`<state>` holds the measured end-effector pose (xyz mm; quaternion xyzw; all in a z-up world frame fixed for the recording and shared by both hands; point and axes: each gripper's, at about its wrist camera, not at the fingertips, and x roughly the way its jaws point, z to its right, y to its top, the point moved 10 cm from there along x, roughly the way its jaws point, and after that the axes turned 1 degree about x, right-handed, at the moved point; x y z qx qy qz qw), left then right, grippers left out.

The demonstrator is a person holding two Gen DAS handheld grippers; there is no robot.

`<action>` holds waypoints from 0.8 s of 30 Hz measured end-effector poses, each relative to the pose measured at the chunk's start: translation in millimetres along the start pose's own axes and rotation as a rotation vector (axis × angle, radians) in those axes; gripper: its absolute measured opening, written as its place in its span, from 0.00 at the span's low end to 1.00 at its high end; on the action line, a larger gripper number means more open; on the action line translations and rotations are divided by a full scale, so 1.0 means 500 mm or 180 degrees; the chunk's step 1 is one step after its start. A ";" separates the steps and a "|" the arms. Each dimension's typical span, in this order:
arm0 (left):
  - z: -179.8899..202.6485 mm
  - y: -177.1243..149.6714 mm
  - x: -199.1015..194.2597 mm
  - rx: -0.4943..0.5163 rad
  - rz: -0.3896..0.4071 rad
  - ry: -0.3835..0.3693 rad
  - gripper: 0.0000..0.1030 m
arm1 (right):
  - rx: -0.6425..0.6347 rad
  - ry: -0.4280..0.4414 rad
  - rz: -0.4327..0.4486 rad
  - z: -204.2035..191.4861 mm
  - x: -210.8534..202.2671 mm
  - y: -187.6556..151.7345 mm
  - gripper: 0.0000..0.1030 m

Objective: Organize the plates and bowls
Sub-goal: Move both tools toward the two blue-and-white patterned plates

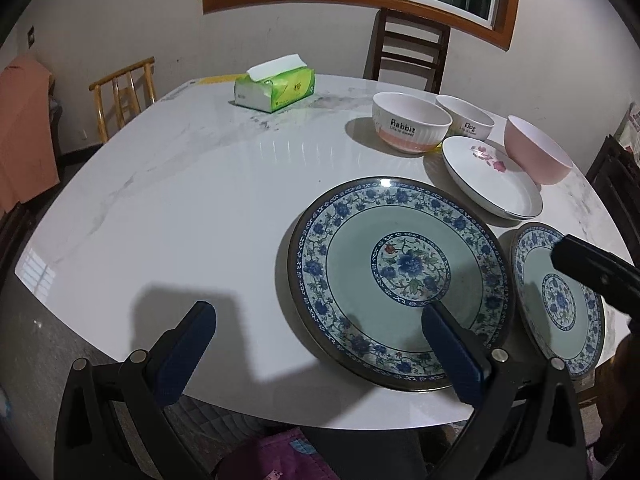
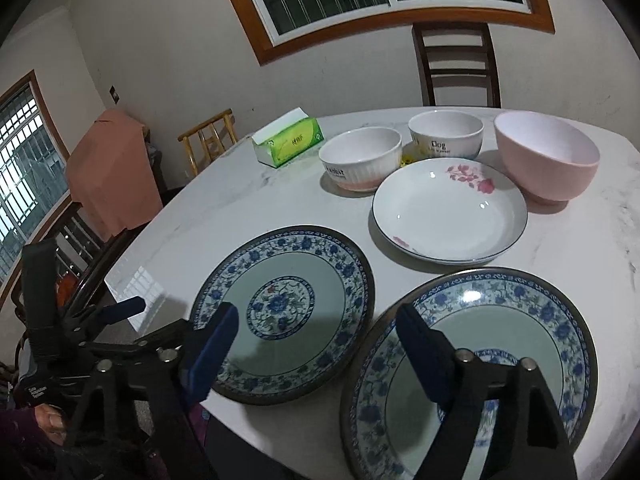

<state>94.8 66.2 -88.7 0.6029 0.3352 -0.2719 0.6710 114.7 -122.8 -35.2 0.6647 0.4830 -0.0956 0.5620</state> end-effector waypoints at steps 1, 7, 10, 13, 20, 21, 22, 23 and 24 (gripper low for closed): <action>0.000 0.000 0.001 -0.0003 -0.0009 -0.0001 0.99 | 0.0023 0.0034 -0.0042 0.003 0.006 0.001 0.71; -0.003 0.000 0.010 0.0003 -0.0047 0.0037 0.99 | 0.0041 0.0069 -0.0247 0.012 0.046 0.011 0.68; -0.004 -0.003 0.018 -0.0010 -0.0094 0.0011 0.99 | 0.0104 0.0145 -0.0340 0.012 0.062 0.012 0.68; -0.006 -0.005 0.026 0.0009 -0.0125 0.0032 0.99 | 0.0105 0.0132 -0.0417 0.017 0.079 0.014 0.68; -0.008 -0.004 0.045 0.0005 -0.0205 0.0055 0.98 | 0.0151 0.0098 -0.0614 0.042 0.120 0.019 0.68; -0.008 -0.004 0.048 -0.0001 -0.0213 0.0055 0.98 | 0.0165 0.0131 -0.0629 0.043 0.125 0.020 0.68; -0.009 -0.005 0.050 -0.0006 -0.0222 0.0058 0.98 | 0.0176 0.0150 -0.0646 0.043 0.130 0.021 0.68; -0.009 -0.005 0.052 -0.0002 -0.0228 0.0064 0.98 | 0.0181 0.0158 -0.0659 0.046 0.134 0.022 0.68; -0.010 -0.005 0.054 0.0005 -0.0235 0.0075 0.98 | 0.0181 0.0167 -0.0687 0.046 0.139 0.023 0.68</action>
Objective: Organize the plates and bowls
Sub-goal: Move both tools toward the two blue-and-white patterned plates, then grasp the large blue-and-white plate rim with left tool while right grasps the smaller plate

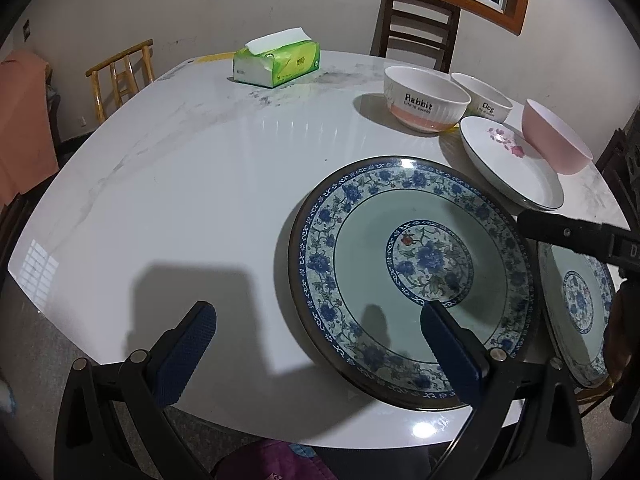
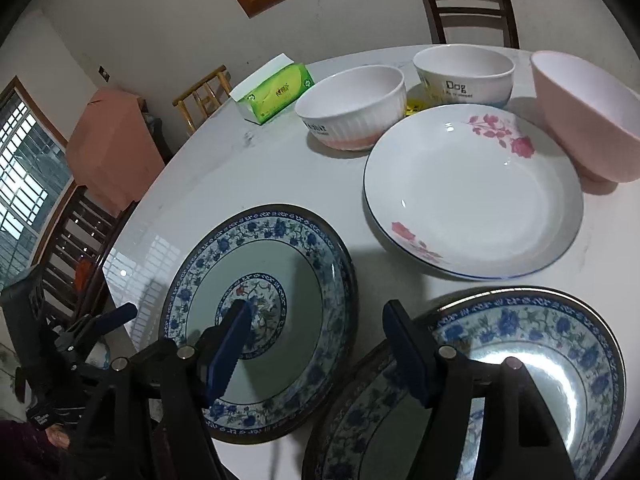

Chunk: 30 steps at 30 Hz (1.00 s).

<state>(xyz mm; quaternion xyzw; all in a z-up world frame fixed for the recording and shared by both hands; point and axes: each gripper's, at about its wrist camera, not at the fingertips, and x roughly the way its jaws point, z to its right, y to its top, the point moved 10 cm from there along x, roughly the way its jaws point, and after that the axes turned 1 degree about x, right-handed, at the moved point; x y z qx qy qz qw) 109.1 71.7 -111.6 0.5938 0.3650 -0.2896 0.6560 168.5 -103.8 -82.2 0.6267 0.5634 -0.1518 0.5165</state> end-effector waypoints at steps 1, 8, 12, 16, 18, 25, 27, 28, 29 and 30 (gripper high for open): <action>0.000 -0.001 0.001 0.0004 -0.0006 0.0009 0.97 | 0.0006 0.0008 -0.0026 -0.001 0.003 0.001 0.68; 0.002 -0.012 0.030 0.0030 -0.0144 0.0016 0.74 | -0.0019 0.0030 -0.0194 -0.007 0.029 0.003 0.68; 0.003 -0.017 0.044 -0.0026 -0.0214 -0.0084 0.63 | -0.0015 0.0063 -0.0351 -0.013 0.057 0.002 0.60; 0.010 -0.012 0.045 0.0001 -0.0195 -0.0143 0.48 | -0.0014 0.0041 -0.0416 -0.010 0.073 0.004 0.47; 0.012 -0.008 0.043 0.0020 -0.0176 -0.0114 0.43 | 0.0052 0.0034 -0.0437 -0.003 0.077 0.006 0.40; -0.016 0.007 0.049 -0.0155 -0.0135 -0.0169 0.29 | 0.0252 0.0046 -0.0457 0.011 0.084 0.012 0.15; -0.027 0.010 0.051 -0.0216 -0.0150 -0.0175 0.28 | 0.0267 0.0065 -0.0453 -0.001 0.091 0.013 0.15; -0.034 0.013 0.053 -0.0240 -0.0150 -0.0173 0.27 | 0.0252 0.0070 -0.0457 -0.006 0.094 0.014 0.15; -0.041 0.016 0.054 -0.0261 -0.0149 -0.0174 0.27 | 0.0239 0.0076 -0.0458 -0.010 0.094 0.010 0.15; -0.046 0.018 0.054 -0.0280 -0.0150 -0.0179 0.26 | 0.0245 0.0090 -0.0465 -0.015 0.098 0.013 0.15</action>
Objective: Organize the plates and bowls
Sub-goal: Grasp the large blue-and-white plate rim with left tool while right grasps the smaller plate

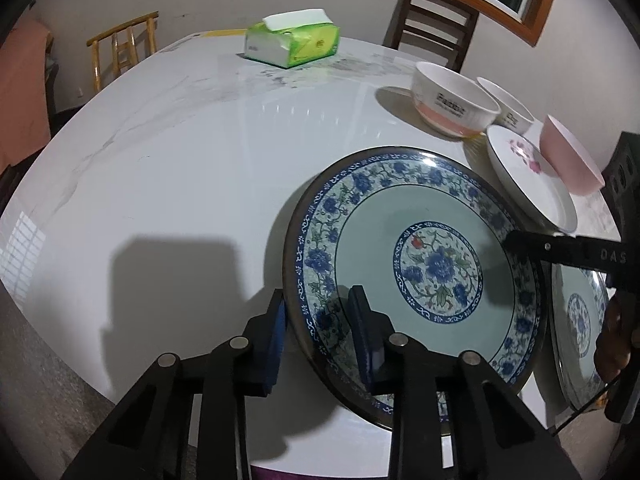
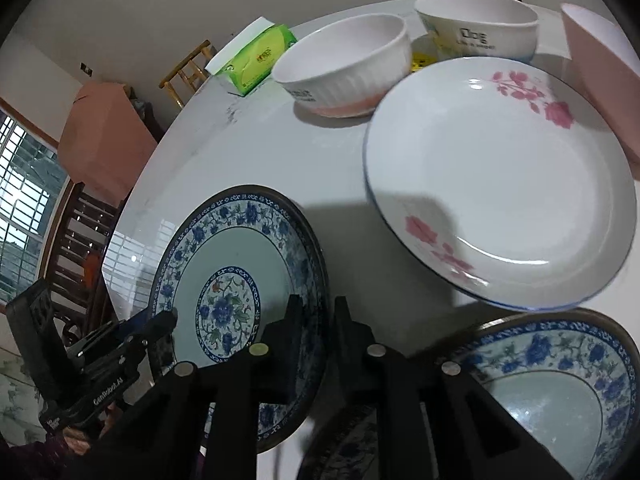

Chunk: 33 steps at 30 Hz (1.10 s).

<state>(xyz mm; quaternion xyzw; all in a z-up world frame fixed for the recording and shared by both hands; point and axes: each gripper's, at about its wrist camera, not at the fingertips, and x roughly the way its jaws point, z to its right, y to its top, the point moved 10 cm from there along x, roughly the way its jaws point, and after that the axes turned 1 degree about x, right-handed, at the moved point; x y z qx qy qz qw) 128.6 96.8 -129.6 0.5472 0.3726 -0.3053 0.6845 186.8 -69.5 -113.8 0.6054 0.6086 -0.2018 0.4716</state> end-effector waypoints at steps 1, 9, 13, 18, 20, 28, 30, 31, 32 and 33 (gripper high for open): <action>-0.007 0.003 -0.001 -0.0028 0.0001 -0.0006 0.25 | 0.0008 0.0017 -0.0014 -0.005 0.004 0.002 0.15; -0.062 0.026 -0.006 -0.0199 0.0064 0.0114 0.24 | -0.0147 0.0085 -0.0093 -0.046 0.027 0.017 0.15; -0.090 0.035 -0.010 -0.0269 0.0095 0.0189 0.24 | -0.0174 0.0101 -0.0110 -0.061 0.042 0.027 0.15; -0.120 0.035 -0.003 -0.0350 0.0063 0.0243 0.21 | -0.0138 0.0099 -0.0140 -0.066 0.053 0.030 0.15; -0.126 0.036 -0.001 -0.0361 0.0075 0.0243 0.20 | -0.0117 0.0087 -0.0148 -0.061 0.054 0.031 0.15; -0.130 0.039 -0.001 -0.0380 0.0114 0.0269 0.26 | -0.0131 0.0015 -0.0057 -0.062 0.050 0.032 0.15; -0.133 0.038 -0.007 -0.0409 0.0135 0.0288 0.47 | -0.0159 -0.0020 0.0044 -0.069 0.039 0.039 0.16; -0.136 0.038 -0.014 -0.0433 0.0180 0.0308 0.59 | -0.0151 0.0000 0.0093 -0.072 0.030 0.043 0.20; -0.138 0.039 -0.021 -0.0448 0.0225 0.0322 0.62 | -0.0137 0.0022 0.0137 -0.075 0.018 0.044 0.23; -0.139 0.040 -0.028 -0.0445 0.0269 0.0332 0.62 | -0.0130 0.0047 0.0185 -0.078 0.004 0.044 0.23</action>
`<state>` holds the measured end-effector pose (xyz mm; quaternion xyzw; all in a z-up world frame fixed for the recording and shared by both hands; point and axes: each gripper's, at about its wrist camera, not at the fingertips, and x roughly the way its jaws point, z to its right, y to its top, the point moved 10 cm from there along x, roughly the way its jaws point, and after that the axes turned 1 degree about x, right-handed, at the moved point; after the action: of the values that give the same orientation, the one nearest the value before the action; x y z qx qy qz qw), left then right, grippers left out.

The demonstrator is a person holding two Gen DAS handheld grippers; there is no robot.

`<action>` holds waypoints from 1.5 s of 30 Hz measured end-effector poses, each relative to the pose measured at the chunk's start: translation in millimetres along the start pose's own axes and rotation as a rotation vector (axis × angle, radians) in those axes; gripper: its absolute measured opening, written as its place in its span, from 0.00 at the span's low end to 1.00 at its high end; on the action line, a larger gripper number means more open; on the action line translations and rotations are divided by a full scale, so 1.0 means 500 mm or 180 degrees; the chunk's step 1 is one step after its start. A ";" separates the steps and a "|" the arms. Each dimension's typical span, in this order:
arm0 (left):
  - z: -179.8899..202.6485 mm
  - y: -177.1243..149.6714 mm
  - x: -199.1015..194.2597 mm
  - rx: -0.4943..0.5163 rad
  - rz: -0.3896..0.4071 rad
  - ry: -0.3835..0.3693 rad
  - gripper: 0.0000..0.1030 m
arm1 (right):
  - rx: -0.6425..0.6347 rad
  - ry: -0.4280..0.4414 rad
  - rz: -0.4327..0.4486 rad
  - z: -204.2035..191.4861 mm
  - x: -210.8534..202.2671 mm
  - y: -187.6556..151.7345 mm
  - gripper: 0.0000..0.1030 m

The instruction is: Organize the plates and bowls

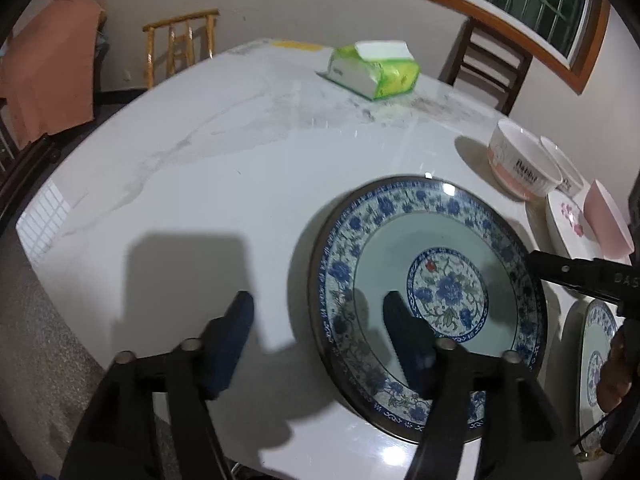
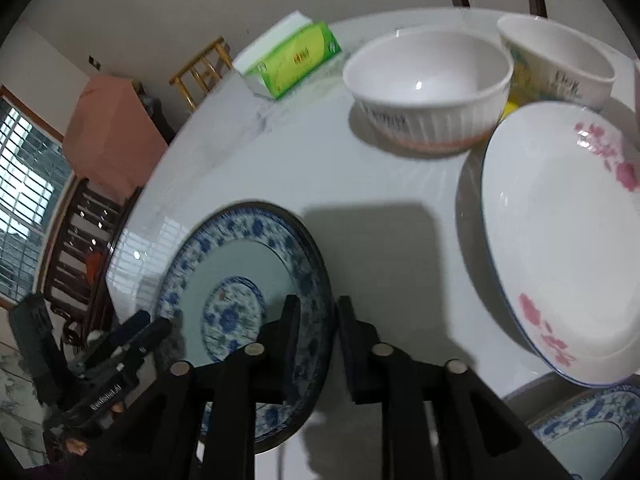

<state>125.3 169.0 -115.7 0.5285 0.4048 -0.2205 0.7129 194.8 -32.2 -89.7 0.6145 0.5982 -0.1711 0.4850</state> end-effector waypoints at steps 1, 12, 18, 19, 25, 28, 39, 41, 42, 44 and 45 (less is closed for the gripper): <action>0.002 0.001 -0.008 0.0022 0.0026 -0.0002 0.63 | 0.0001 0.0020 0.0053 -0.003 -0.017 -0.001 0.23; 0.118 -0.035 -0.112 0.0587 0.0200 -0.0312 0.70 | 0.0186 0.0422 0.0676 0.013 -0.345 -0.167 0.27; 0.310 -0.084 -0.156 0.1278 0.0100 -0.0899 0.79 | 0.0282 -0.0606 0.0939 0.178 -0.497 -0.272 0.40; 0.330 -0.088 -0.153 0.1331 0.0079 -0.0929 0.80 | 0.0426 -0.0697 0.0931 0.217 -0.499 -0.281 0.40; 0.439 -0.137 -0.085 0.1449 -0.0503 -0.1253 0.80 | 0.1147 -0.0380 0.0874 0.343 -0.443 -0.323 0.40; 0.450 -0.149 -0.053 0.1382 -0.0704 -0.1235 0.79 | 0.1276 -0.0333 0.0841 0.369 -0.421 -0.329 0.40; 0.479 -0.165 -0.010 0.1481 -0.0840 -0.1114 0.72 | 0.1416 0.0049 0.0744 0.403 -0.360 -0.318 0.40; 0.480 -0.165 -0.001 0.1495 -0.0856 -0.1103 0.64 | 0.1424 0.0067 0.0726 0.404 -0.353 -0.317 0.40; 0.483 -0.165 -0.003 0.1515 -0.0836 -0.1108 0.59 | 0.1439 0.0090 0.0704 0.404 -0.348 -0.318 0.40; 0.491 -0.167 -0.006 0.1542 -0.0855 -0.1160 0.54 | 0.1458 0.0137 0.0689 0.403 -0.346 -0.316 0.39; 0.493 -0.168 -0.007 0.1556 -0.0859 -0.1157 0.54 | 0.1466 0.0154 0.0682 0.401 -0.344 -0.314 0.39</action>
<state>145.7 -90.2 -133.3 0.5775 0.2724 -0.4942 0.5900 88.6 -320.2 -109.7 0.7726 0.4864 -0.2358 0.3331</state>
